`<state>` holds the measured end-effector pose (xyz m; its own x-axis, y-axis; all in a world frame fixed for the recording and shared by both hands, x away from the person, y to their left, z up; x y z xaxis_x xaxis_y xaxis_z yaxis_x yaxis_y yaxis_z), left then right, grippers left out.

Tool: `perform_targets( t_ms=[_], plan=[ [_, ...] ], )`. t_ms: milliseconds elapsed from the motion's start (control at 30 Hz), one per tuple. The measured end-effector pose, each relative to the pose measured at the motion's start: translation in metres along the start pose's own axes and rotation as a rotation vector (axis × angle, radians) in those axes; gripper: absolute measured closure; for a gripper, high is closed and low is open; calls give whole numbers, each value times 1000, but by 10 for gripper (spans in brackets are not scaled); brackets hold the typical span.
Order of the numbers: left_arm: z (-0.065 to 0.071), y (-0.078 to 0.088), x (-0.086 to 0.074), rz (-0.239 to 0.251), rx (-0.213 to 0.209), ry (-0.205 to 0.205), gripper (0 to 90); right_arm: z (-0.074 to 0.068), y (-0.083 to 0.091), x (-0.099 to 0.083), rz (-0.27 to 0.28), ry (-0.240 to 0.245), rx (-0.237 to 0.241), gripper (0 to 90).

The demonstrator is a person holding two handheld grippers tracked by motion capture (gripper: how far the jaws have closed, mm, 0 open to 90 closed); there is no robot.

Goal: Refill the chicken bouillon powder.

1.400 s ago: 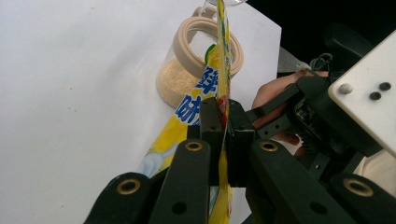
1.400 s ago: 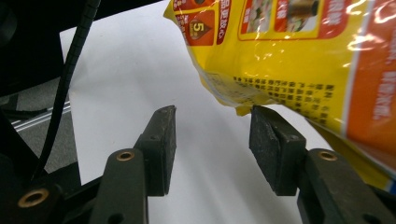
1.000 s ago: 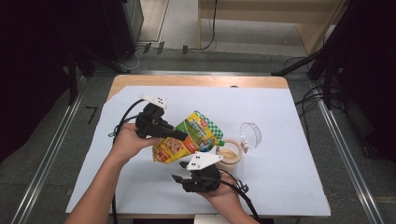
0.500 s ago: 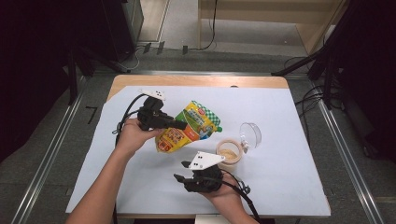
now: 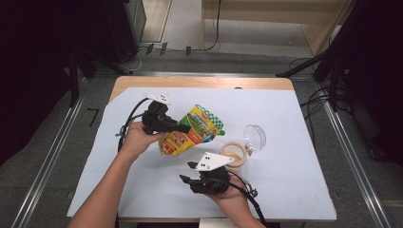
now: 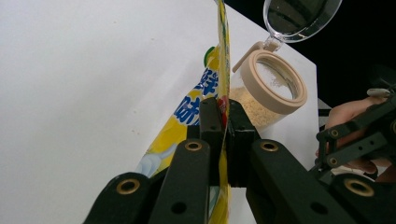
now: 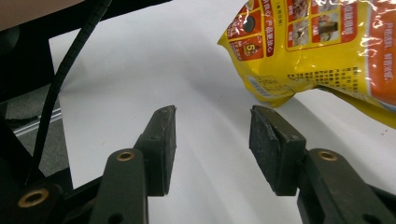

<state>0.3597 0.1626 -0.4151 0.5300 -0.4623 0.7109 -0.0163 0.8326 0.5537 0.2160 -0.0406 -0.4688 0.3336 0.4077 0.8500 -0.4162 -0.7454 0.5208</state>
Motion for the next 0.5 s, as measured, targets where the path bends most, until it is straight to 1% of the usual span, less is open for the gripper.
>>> perform_targets(
  t_ms=[167,267,400,500],
  plan=[
    [1,8,-5,11,5,13,884,0,2,2,3,-4,5,526],
    [1,12,-9,20,9,19,881,-1,3,4,5,-23,20,523],
    [3,19,-14,21,17,27,876,-2,3,7,-7,-23,35,521],
    [3,24,-18,35,17,53,873,-3,4,9,-13,-23,44,519]
  ],
)
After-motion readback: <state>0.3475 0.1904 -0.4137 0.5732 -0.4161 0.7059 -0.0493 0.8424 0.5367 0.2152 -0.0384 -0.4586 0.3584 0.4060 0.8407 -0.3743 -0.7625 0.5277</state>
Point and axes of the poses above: each handheld gripper's, and its own axes: y roughly backward along the jaws, x roughly out of its top, z roughly to its right, the point moved 1 cm from there along -y, roughly forward along the jaws, and after that the axes turned 4 degrees about -x, right-handed, at the moved point
